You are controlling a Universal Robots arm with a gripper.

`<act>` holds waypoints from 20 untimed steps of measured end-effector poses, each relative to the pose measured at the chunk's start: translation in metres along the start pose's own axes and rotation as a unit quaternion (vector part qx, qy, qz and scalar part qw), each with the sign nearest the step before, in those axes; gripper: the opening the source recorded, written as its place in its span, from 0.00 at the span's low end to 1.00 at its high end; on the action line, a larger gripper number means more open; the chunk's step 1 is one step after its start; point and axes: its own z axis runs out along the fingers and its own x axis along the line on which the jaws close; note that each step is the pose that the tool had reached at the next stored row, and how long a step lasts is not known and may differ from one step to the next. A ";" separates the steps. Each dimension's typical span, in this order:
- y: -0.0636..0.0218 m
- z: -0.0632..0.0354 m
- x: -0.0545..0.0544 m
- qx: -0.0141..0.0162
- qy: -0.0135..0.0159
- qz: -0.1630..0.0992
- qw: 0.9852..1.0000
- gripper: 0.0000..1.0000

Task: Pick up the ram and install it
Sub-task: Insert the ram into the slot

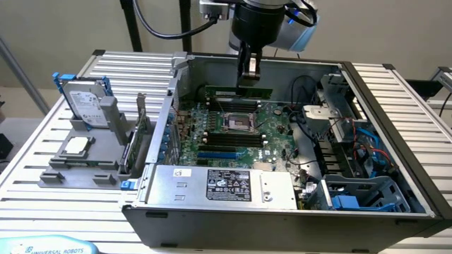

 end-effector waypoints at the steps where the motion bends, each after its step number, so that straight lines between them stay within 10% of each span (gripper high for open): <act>1: -0.0004 0.0016 0.000 0.000 0.000 0.000 1.000 0.14; 20: -0.0039 0.0357 0.002 0.000 0.000 0.006 1.000 0.14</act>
